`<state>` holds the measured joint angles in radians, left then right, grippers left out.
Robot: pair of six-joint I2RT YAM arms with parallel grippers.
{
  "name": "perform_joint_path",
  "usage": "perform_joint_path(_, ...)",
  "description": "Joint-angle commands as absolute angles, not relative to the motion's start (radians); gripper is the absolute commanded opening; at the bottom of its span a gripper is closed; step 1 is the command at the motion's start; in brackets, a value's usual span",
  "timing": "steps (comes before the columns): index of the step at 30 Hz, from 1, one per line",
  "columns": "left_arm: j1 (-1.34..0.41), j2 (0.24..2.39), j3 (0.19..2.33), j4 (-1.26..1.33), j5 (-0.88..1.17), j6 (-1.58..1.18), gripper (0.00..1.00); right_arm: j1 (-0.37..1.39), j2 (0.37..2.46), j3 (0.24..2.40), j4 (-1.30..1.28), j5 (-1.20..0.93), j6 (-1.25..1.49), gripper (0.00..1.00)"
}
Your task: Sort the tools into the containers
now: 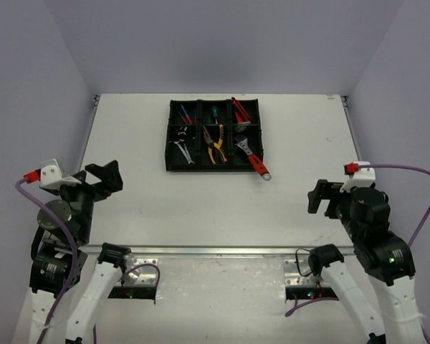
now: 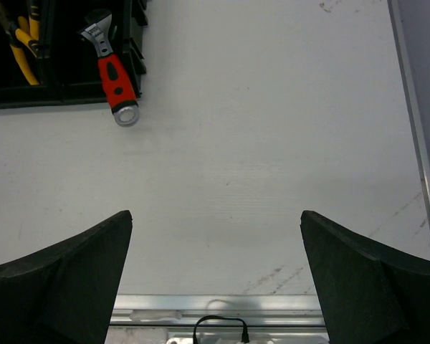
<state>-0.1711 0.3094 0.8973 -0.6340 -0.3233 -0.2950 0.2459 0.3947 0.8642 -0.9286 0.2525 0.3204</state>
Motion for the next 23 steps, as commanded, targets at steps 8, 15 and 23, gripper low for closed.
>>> perform_joint_path(8, -0.181, 0.323, 0.873, -0.599, -0.329, -0.273, 1.00, 0.250, 0.359, 0.823, -0.859, 0.340, 0.302, 0.99)
perform_joint_path(15, -0.181, 0.314, 0.851, -0.575, -0.329, -0.273, 1.00, 0.250, 0.362, 0.805, -0.844, 0.362, 0.307, 0.99)
perform_joint_path(23, -0.181, 0.302, 0.783, -0.520, -0.324, -0.272, 1.00, 0.250, 0.388, 0.776, -0.819, 0.376, 0.324, 0.99)
